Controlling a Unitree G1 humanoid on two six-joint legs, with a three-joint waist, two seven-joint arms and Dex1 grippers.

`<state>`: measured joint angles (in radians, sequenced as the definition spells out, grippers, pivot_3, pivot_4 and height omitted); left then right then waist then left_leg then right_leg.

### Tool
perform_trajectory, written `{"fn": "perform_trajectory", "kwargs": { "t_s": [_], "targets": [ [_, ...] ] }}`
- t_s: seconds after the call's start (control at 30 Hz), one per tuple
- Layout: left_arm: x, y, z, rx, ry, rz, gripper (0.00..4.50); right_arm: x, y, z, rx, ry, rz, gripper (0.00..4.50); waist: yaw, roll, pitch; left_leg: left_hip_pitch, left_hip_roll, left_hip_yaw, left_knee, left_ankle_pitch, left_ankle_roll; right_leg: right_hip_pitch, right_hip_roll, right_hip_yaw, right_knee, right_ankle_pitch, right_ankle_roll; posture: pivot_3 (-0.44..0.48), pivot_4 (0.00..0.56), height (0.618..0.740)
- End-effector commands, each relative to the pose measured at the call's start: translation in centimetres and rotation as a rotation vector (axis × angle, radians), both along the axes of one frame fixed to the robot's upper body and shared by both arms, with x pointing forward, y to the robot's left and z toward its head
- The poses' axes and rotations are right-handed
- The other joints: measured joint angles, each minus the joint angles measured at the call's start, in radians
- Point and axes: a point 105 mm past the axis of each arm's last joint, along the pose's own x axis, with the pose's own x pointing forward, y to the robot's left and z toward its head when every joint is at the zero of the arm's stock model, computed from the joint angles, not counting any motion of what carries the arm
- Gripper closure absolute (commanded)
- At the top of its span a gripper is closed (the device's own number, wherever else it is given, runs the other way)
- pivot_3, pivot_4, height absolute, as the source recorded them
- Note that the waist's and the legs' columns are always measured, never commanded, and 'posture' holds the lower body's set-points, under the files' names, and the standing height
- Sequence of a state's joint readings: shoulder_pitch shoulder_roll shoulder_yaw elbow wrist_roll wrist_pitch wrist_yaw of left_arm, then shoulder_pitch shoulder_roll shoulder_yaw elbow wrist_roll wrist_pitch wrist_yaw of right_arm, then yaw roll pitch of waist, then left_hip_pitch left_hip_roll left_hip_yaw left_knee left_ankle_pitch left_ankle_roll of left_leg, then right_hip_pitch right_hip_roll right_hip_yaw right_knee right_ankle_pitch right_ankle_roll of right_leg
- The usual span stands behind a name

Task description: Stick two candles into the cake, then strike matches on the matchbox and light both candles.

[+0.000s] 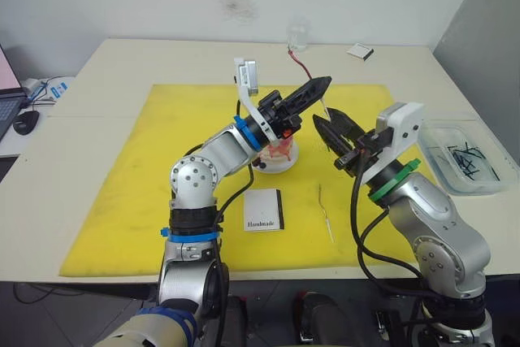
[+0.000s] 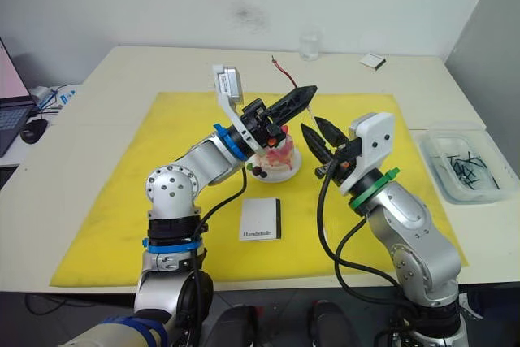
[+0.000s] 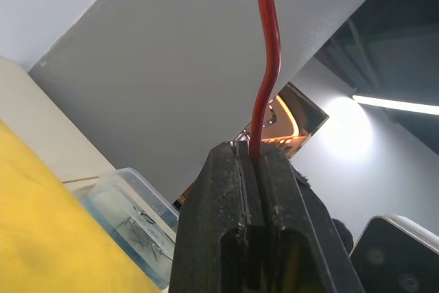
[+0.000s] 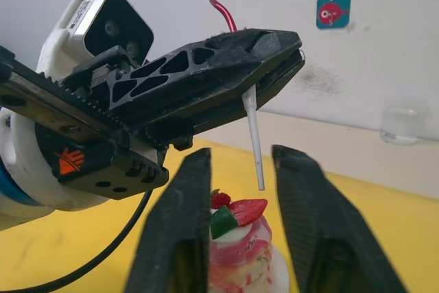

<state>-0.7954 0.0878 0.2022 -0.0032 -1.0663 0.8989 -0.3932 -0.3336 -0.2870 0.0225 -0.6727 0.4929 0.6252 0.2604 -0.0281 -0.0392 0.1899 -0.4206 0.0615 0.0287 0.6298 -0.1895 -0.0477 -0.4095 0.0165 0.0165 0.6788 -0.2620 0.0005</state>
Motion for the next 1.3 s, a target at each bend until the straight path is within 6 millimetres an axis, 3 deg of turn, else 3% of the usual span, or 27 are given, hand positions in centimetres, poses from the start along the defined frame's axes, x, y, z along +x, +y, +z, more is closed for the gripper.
{"fn": "perform_trajectory", "kwargs": {
  "t_s": [0.03, 0.17, 0.23, 0.37, 0.67, 1.3],
  "targets": [
    [1.2, 3.7, 2.1, 0.064, -0.135, 0.120, 4.50, -0.2, 0.8, 0.5, -0.052, -0.039, 0.054, 1.49, -0.005, 0.000, 0.000, 0.000, 0.000, 0.000, 0.000, 0.000, 0.000, 0.000, 0.000, 0.000, 0.000, 0.000, 0.000, 0.000, 0.150, 0.740],
    [2.5, 7.3, 1.8, 0.198, -0.199, 0.245, 4.50, 0.7, 2.4, 0.2, -0.093, -0.021, 0.098, 0.03, -0.007, 0.000, 0.000, 0.002, 0.001, 0.001, -0.002, 0.000, 0.000, 0.000, 0.001, 0.000, 0.000, 0.000, 0.000, 0.000, 0.150, 0.740],
    [2.8, 8.6, 1.1, 0.288, -0.235, 0.293, 4.50, 1.2, 3.4, 0.1, -0.123, -0.016, 0.113, 0.01, -0.005, 0.000, 0.000, 0.001, 0.001, 0.001, -0.003, 0.000, 0.000, -0.002, 0.001, 0.000, 0.000, 0.000, -0.001, 0.000, 0.150, 0.740],
    [3.3, 9.4, -0.7, 0.399, -0.282, 0.340, 4.50, 1.9, 4.5, -0.6, -0.186, -0.005, 0.139, 0.01, 0.004, 0.000, 0.000, -0.002, 0.001, 0.001, -0.003, 0.000, 0.000, -0.002, -0.001, -0.001, -0.001, -0.001, -0.001, 0.000, 0.150, 0.740],
    [4.5, 8.6, -4.2, 0.422, -0.304, 0.408, 4.50, 2.2, 4.8, -1.9, -0.236, 0.021, 0.154, 0.01, 0.011, 0.000, 0.000, -0.013, 0.000, 0.002, 0.000, 0.000, 0.000, -0.012, -0.003, 0.000, -0.002, 0.001, 0.001, 0.000, 0.150, 0.740],
    [5.4, 7.7, -5.4, 0.397, -0.282, 0.388, 4.50, 1.8, 3.8, -2.4, -0.248, 0.045, 0.113, 0.01, 0.002, 0.000, 0.000, -0.012, 0.001, 0.001, 0.000, 0.000, 0.000, -0.012, 0.000, -0.001, 0.001, 0.001, 0.001, 0.000, 0.150, 0.740]
  ]
}}
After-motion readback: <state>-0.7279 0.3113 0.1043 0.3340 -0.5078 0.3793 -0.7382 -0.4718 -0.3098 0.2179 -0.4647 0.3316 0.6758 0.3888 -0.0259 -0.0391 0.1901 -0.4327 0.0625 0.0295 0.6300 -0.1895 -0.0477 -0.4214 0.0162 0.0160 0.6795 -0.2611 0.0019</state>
